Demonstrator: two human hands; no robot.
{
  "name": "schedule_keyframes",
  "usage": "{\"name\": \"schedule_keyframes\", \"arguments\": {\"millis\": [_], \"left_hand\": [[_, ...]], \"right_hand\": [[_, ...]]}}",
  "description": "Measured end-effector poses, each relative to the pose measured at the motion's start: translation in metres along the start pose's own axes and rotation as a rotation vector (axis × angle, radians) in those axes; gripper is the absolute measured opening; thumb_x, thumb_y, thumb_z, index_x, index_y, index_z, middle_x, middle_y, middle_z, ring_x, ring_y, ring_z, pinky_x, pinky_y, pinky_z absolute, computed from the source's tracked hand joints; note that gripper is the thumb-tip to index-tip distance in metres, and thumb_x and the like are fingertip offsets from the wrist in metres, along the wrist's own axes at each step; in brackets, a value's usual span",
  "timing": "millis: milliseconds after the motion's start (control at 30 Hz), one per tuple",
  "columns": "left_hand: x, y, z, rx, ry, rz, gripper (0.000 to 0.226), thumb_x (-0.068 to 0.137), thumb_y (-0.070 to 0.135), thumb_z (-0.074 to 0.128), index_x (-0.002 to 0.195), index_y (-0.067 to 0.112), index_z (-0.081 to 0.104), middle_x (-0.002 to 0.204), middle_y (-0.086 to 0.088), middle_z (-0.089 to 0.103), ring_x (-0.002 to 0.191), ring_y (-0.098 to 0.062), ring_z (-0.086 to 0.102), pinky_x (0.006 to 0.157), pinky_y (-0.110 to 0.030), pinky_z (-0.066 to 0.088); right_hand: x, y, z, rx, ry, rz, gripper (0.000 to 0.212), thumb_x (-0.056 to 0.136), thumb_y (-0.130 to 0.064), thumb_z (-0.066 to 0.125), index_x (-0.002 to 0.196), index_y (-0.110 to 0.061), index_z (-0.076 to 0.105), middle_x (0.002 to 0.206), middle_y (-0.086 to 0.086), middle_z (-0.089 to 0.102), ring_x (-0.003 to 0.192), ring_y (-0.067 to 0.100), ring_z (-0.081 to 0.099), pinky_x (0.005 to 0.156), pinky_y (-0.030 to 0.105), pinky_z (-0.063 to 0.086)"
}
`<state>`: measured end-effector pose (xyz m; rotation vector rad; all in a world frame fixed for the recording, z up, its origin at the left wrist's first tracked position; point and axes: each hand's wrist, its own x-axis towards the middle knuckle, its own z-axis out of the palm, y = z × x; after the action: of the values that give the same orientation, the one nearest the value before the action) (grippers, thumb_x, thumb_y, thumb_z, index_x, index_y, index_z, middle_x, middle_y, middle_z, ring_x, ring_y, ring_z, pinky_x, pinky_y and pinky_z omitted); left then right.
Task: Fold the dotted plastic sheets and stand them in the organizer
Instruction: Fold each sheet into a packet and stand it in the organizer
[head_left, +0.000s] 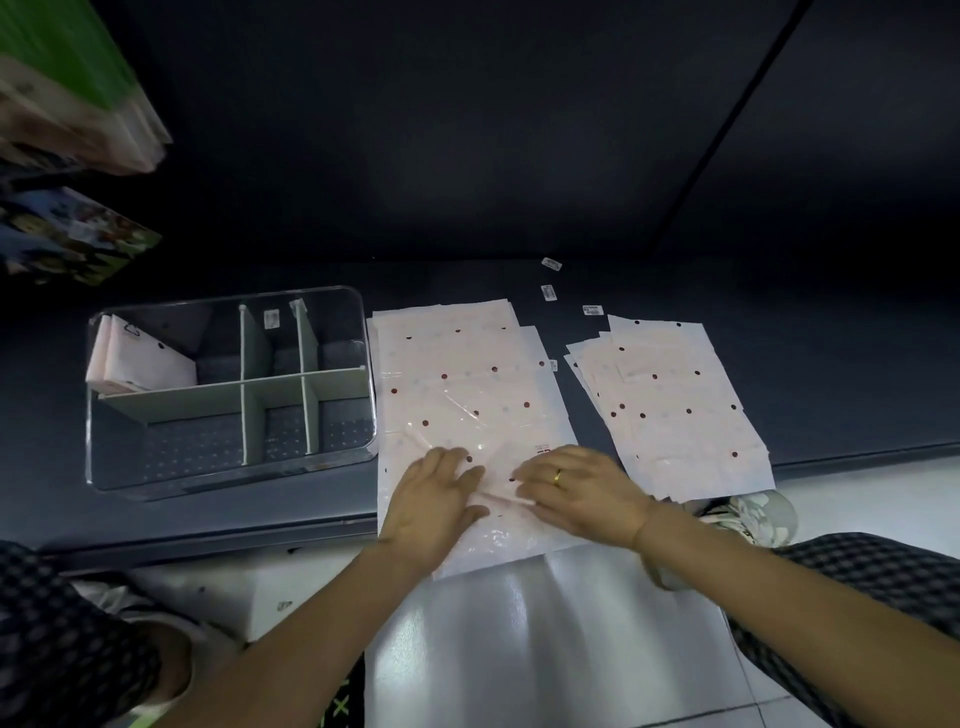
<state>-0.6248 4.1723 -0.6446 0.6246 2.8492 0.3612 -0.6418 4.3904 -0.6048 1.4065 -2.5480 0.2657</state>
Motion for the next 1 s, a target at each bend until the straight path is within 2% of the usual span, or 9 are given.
{"name": "schedule_keyframes", "arguments": {"millis": [167, 333, 433, 533, 600, 700, 833, 900, 1000], "left_hand": [[-0.017, 0.008, 0.008, -0.269, 0.12, -0.07, 0.028, 0.09, 0.012, 0.053, 0.115, 0.015, 0.064, 0.118, -0.001, 0.057, 0.11, -0.021, 0.049, 0.079, -0.025, 0.038], [-0.016, 0.003, 0.003, -0.552, 0.193, -0.222, 0.016, 0.092, 0.01, 0.056, 0.097, 0.007, 0.071, 0.091, -0.006, 0.066, 0.088, -0.022, 0.057, 0.069, -0.023, 0.034], [-0.012, 0.002, 0.001, -0.676, 0.189, -0.361, 0.015, 0.092, 0.014, 0.058, 0.086, 0.002, 0.067, 0.075, -0.01, 0.064, 0.073, -0.029, 0.059, 0.064, -0.034, 0.042], [-0.008, 0.0, 0.0, -0.793, 0.193, -0.473, 0.011, 0.09, 0.01, 0.061, 0.081, 0.005, 0.056, 0.066, -0.003, 0.058, 0.064, -0.024, 0.052, 0.062, -0.034, 0.046], [-0.007, 0.002, -0.002, -0.861, 0.215, -0.522, 0.009, 0.089, 0.007, 0.062, 0.095, 0.008, 0.055, 0.069, 0.0, 0.06, 0.069, -0.023, 0.056, 0.064, -0.03, 0.045], [-0.007, 0.007, -0.006, -0.897, 0.266, -0.564, 0.035, 0.089, 0.006, 0.061, 0.121, 0.013, 0.047, 0.086, -0.003, 0.062, 0.079, -0.023, 0.061, 0.072, -0.037, 0.051], [-0.02, 0.007, -0.001, -0.493, 0.34, -0.339, 0.044, 0.091, 0.018, 0.059, 0.132, 0.016, 0.044, 0.123, -0.004, 0.05, 0.108, -0.021, 0.051, 0.089, -0.036, 0.046], [-0.026, 0.005, 0.005, -0.248, 0.223, -0.107, 0.049, 0.095, 0.03, 0.052, 0.14, 0.017, 0.04, 0.145, -0.005, 0.041, 0.132, -0.027, 0.038, 0.11, -0.037, 0.029], [-0.027, -0.007, 0.017, 0.052, -0.001, 0.068, 0.065, 0.099, 0.052, 0.023, 0.15, 0.024, -0.005, 0.156, 0.0, -0.016, 0.144, -0.02, -0.018, 0.118, -0.038, -0.013]], "right_hand": [[0.019, -0.04, 0.013, 0.192, 0.036, 0.18, 0.021, 0.075, -0.027, 0.079, 0.093, -0.018, 0.074, 0.096, -0.006, 0.073, 0.085, 0.013, 0.069, 0.075, 0.023, 0.053], [0.019, -0.019, 0.0, 0.544, -0.296, 0.584, 0.049, 0.081, -0.046, 0.068, 0.126, -0.037, 0.052, 0.116, -0.014, 0.063, 0.108, 0.003, 0.055, 0.094, 0.016, 0.039], [0.027, -0.003, -0.001, 0.796, -0.289, 0.835, 0.038, 0.081, -0.038, 0.071, 0.114, -0.041, 0.053, 0.095, -0.017, 0.063, 0.093, -0.01, 0.055, 0.08, 0.006, 0.041], [0.038, 0.006, 0.012, 0.889, -0.265, 0.987, 0.01, 0.086, -0.027, 0.066, 0.087, -0.026, 0.057, 0.077, -0.006, 0.064, 0.072, 0.005, 0.055, 0.067, 0.017, 0.041], [0.045, 0.01, 0.023, 0.858, -0.276, 1.047, 0.023, 0.089, -0.031, 0.063, 0.073, -0.018, 0.053, 0.069, -0.002, 0.06, 0.068, 0.012, 0.051, 0.061, 0.02, 0.037], [0.054, 0.014, 0.036, 0.792, -0.307, 1.122, 0.035, 0.091, -0.037, 0.059, 0.067, -0.013, 0.051, 0.082, 0.011, 0.066, 0.082, 0.024, 0.06, 0.067, 0.024, 0.042], [0.06, 0.014, 0.047, 0.697, -0.323, 1.138, 0.042, 0.092, -0.038, 0.057, 0.064, -0.009, 0.045, 0.088, 0.021, 0.068, 0.094, 0.032, 0.064, 0.08, 0.038, 0.05], [0.062, 0.014, 0.047, 0.655, -0.326, 1.126, 0.048, 0.092, -0.038, 0.056, 0.057, -0.011, 0.037, 0.07, 0.018, 0.059, 0.086, 0.033, 0.064, 0.079, 0.042, 0.05], [0.065, 0.013, 0.048, 0.619, -0.338, 1.139, 0.046, 0.092, -0.04, 0.055, 0.057, -0.014, 0.04, 0.059, 0.003, 0.048, 0.066, 0.022, 0.053, 0.078, 0.044, 0.049]]}}
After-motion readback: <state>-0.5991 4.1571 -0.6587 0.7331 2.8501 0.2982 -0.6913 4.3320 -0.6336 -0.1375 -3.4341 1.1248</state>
